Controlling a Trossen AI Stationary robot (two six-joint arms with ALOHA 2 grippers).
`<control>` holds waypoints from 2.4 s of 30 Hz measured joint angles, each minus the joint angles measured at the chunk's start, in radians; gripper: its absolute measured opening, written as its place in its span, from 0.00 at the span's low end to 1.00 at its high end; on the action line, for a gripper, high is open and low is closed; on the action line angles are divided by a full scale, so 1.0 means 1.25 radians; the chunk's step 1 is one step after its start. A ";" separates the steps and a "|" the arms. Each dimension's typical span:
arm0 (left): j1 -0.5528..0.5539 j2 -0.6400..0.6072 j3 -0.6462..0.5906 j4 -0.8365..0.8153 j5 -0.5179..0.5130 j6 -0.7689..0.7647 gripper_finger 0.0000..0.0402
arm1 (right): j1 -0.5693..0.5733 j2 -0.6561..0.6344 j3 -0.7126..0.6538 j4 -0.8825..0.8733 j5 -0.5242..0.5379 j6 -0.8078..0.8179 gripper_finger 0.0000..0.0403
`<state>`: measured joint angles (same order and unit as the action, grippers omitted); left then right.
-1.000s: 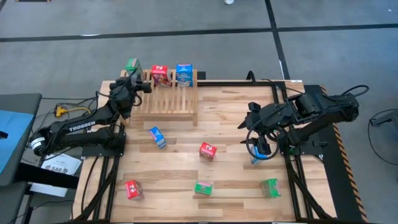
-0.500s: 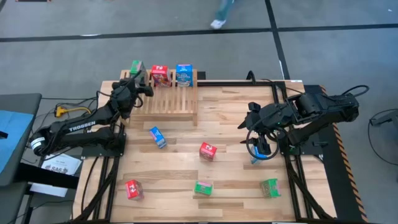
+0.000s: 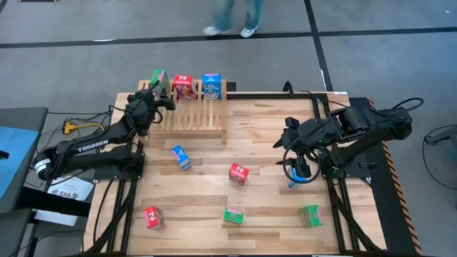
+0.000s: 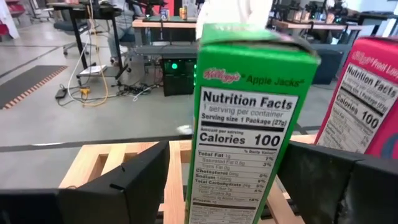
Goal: Stack cereal on shelf
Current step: Put the top right green cereal box on the shelf
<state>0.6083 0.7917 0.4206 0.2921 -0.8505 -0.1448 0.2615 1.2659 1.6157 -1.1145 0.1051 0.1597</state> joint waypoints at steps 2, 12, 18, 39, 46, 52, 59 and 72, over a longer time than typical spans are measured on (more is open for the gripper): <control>-0.006 -0.022 0.000 -0.021 0.000 -0.002 0.67 | 0.000 0.000 0.000 0.000 0.000 0.000 0.73; -0.031 -0.151 0.000 -0.183 0.008 -0.077 0.67 | 0.000 0.000 0.000 0.000 0.000 0.000 0.73; -0.058 -0.202 0.000 -0.214 0.028 -0.084 0.67 | 0.000 0.000 0.000 0.000 0.000 0.000 0.73; -0.155 -0.258 0.000 -0.222 0.346 -0.142 0.67 | 0.000 0.000 0.000 0.000 0.000 0.019 0.73; -0.157 -0.258 0.000 -0.222 0.337 -0.075 0.67 | 0.001 0.000 0.000 0.000 0.000 0.020 0.73; -0.157 -0.250 0.000 -0.229 0.237 -0.038 0.67 | 0.001 0.000 0.000 -0.002 0.000 0.020 0.73; -0.157 -0.220 0.000 -0.229 0.166 -0.020 0.67 | 0.001 0.000 0.000 -0.002 0.000 0.020 0.73; -0.118 -0.161 0.000 -0.217 0.148 -0.069 0.67 | 0.001 0.000 0.000 -0.002 0.000 0.020 0.73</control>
<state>0.4602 0.5907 0.4209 0.0212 -0.6656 -0.2306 0.2623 1.2659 1.6157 -1.1175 0.1050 0.1848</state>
